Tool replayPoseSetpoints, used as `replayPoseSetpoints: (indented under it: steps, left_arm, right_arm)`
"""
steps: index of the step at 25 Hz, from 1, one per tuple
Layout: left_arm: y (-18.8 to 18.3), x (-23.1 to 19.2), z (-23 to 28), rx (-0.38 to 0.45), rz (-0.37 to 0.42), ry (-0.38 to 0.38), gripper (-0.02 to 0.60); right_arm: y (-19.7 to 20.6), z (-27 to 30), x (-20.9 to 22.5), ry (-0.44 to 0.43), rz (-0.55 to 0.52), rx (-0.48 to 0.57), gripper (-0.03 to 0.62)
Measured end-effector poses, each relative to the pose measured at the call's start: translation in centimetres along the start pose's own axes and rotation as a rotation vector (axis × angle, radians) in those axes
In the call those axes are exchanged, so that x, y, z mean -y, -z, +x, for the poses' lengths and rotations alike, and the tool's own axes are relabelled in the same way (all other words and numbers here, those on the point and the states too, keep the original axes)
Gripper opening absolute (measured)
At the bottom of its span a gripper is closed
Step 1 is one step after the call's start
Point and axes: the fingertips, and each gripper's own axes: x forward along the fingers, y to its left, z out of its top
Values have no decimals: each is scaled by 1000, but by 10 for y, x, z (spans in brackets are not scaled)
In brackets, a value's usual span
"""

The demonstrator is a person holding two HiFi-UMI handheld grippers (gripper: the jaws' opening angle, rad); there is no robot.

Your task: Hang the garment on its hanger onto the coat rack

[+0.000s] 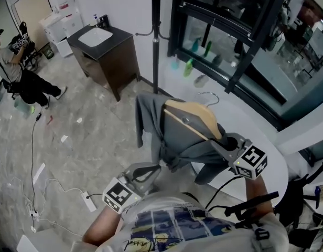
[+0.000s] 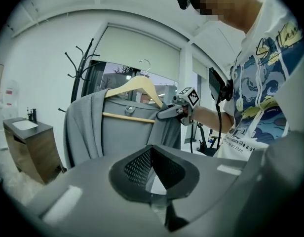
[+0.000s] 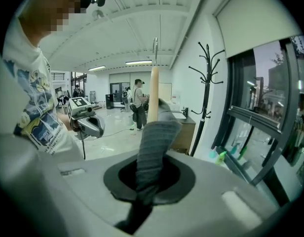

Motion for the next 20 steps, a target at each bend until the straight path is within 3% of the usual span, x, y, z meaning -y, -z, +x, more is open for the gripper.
replayPoseSetpoints:
  steps: [4, 8, 15, 20]
  left_arm:
    - [-3, -58, -18, -18, 22, -38, 3]
    - [-4, -101, -21, -29, -7, -69, 3]
    - [-18, -174, 3, -11, -21, -160, 3]
    - [-54, -221, 34, 23, -13, -206, 3]
  right_arm:
    - [-45, 40, 42, -7, -27, 30, 9]
    - [-89, 75, 83, -36, -70, 34, 9]
    - [-156, 139, 182, -100, -177, 31, 9]
    - [-205, 180, 249, -149, -231, 28, 9]
